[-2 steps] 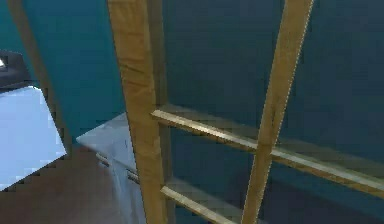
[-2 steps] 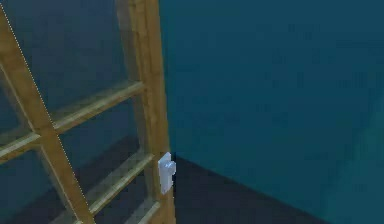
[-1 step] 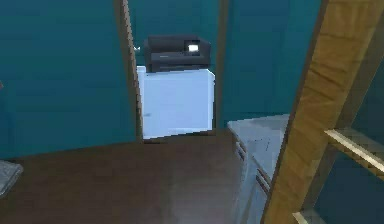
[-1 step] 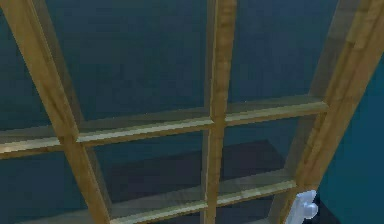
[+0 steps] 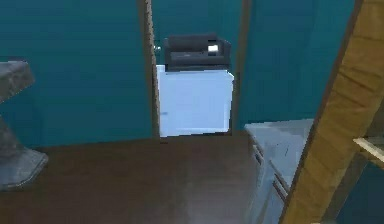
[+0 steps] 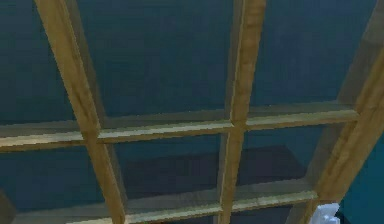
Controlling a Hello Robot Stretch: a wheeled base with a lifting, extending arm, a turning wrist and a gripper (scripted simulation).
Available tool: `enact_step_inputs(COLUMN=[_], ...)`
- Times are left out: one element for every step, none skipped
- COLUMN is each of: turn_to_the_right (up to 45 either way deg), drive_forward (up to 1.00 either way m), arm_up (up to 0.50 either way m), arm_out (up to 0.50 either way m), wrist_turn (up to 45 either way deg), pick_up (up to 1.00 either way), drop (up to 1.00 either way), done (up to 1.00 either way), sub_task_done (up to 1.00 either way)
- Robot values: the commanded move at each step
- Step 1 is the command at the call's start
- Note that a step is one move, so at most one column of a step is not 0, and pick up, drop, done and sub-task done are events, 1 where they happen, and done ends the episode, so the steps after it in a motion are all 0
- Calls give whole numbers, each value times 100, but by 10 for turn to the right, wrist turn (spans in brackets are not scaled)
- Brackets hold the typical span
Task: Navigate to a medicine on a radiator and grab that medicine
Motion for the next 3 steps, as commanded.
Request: enact_step_inputs(turn_to_the_right=[0, -180, -30], drive_forward=[75, 0, 0], arm_up=[0, 0, 0], arm_out=[0, 0, 0], wrist_turn=[0, 0, 0], pick_up=[0, 0, 0], drop=[0, 0, 0], done=[0, 0, 0], sub_task_done=[0, 0, 0])
